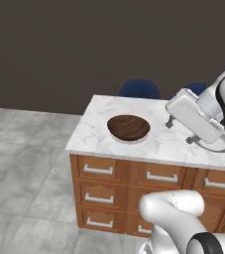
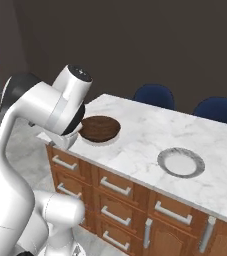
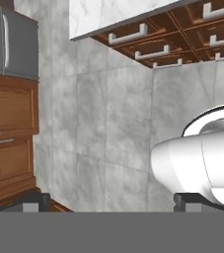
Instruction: Move the bowls from the cabinet to the plates on the dining table.
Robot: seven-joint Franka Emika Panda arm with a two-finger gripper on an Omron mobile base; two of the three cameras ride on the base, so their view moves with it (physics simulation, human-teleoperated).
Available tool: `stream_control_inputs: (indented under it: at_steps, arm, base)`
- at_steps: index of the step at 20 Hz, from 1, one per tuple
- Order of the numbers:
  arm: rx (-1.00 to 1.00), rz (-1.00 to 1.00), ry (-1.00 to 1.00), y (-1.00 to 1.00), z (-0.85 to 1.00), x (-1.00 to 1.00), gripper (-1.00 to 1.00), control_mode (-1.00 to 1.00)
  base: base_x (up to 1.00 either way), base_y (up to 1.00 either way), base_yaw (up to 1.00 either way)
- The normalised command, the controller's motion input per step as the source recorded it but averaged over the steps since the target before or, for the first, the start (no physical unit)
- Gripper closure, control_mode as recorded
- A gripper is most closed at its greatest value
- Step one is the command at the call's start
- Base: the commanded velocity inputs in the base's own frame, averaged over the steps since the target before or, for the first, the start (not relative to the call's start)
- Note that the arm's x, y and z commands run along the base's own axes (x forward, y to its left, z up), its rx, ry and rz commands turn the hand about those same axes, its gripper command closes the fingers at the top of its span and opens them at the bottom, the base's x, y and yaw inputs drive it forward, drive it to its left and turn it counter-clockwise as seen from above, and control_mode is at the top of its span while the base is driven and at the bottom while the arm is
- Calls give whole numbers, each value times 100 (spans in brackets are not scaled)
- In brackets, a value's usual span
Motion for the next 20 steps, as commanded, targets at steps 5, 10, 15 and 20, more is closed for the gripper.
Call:
stream_control_inputs:
  at_steps: [5, 10, 15, 20]
  arm:
    - [0, 0, 0, 0, 0, 0, -100, 100]
    - [0, 0, 0, 0, 0, 0, -100, 100]
    - [0, 0, 0, 0, 0, 0, -100, 100]
    - [0, 0, 0, 0, 0, 0, -100, 100]
  base:
    - [0, 0, 25]
    - [0, 0, 25]
    - [0, 0, 25]
    - [0, 0, 25]
